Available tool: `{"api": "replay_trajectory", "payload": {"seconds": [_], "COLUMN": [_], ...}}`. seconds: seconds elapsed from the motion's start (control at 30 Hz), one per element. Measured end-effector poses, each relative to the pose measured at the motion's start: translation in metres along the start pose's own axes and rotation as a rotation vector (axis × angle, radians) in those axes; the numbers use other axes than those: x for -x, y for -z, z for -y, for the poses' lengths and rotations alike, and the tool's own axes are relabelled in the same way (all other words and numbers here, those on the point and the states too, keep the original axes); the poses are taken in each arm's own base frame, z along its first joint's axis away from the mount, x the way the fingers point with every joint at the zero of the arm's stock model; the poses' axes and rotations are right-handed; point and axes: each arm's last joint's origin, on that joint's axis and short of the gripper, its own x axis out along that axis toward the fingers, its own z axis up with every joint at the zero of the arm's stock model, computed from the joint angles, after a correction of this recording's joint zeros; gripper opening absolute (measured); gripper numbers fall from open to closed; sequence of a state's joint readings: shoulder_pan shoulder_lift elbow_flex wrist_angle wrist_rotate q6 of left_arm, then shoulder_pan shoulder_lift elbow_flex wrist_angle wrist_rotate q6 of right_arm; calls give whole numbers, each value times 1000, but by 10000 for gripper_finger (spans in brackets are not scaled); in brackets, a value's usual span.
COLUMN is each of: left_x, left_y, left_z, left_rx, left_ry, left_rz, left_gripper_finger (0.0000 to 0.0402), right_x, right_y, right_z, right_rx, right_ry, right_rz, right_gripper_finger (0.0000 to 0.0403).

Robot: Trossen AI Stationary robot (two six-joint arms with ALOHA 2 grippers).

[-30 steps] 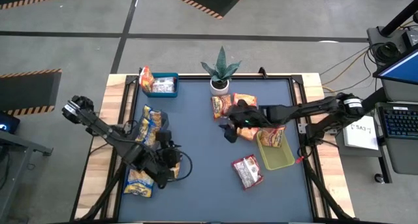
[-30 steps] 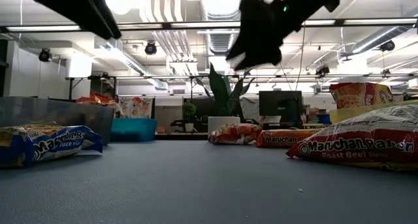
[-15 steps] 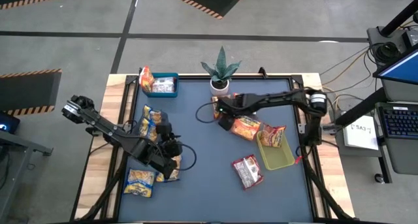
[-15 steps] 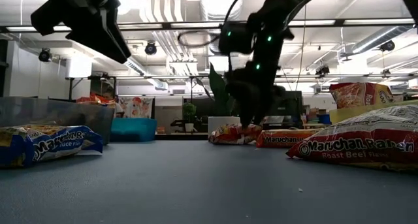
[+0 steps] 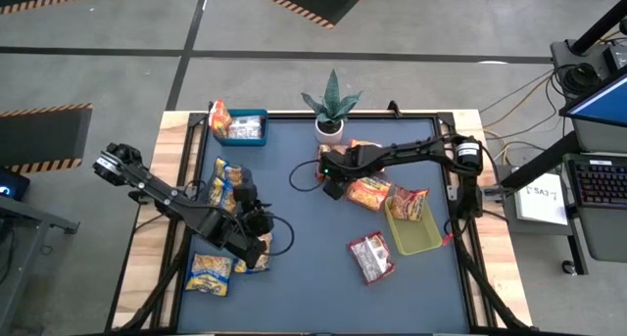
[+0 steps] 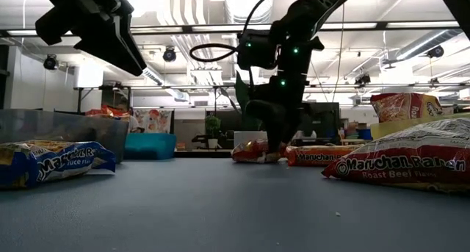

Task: Sort Maruchan noodles
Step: Put the red noodle pack into the yellow bin

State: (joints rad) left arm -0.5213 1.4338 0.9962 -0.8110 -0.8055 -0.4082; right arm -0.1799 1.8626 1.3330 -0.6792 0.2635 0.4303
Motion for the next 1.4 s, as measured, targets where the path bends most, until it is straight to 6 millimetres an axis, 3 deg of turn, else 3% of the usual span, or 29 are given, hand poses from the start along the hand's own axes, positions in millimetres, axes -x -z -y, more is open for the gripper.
{"api": "replay_trajectory", "payload": {"seconds": [0.23,0.33,0.67,0.8,1.0,1.17,1.4], "left_x": [0,0,-12,-26,-44,-48,-65], "left_y": [-6,-9,-19,-22,-26,-25,-14], "left_z": [2,3,22,39,58,62,74], "left_rx": [56,84,147,109,81,106,142], "left_ry": [11,21,53,75,161,217,281], "left_rz": [51,77,144,159,160,137,143], "left_gripper_finger": [121,121,121,121,121,121,121], "right_x": [8,14,46,52,53,62,75], "right_y": [8,15,56,65,65,68,71], "right_z": [-28,-46,-124,-136,-135,-127,-114], "right_rx": [118,183,375,368,338,320,296], "right_ry": [-50,-105,-526,-559,-548,-524,-502], "right_rz": [55,77,88,96,87,44,22], "right_gripper_finger": [21,14,14,44,135,199,251]}}
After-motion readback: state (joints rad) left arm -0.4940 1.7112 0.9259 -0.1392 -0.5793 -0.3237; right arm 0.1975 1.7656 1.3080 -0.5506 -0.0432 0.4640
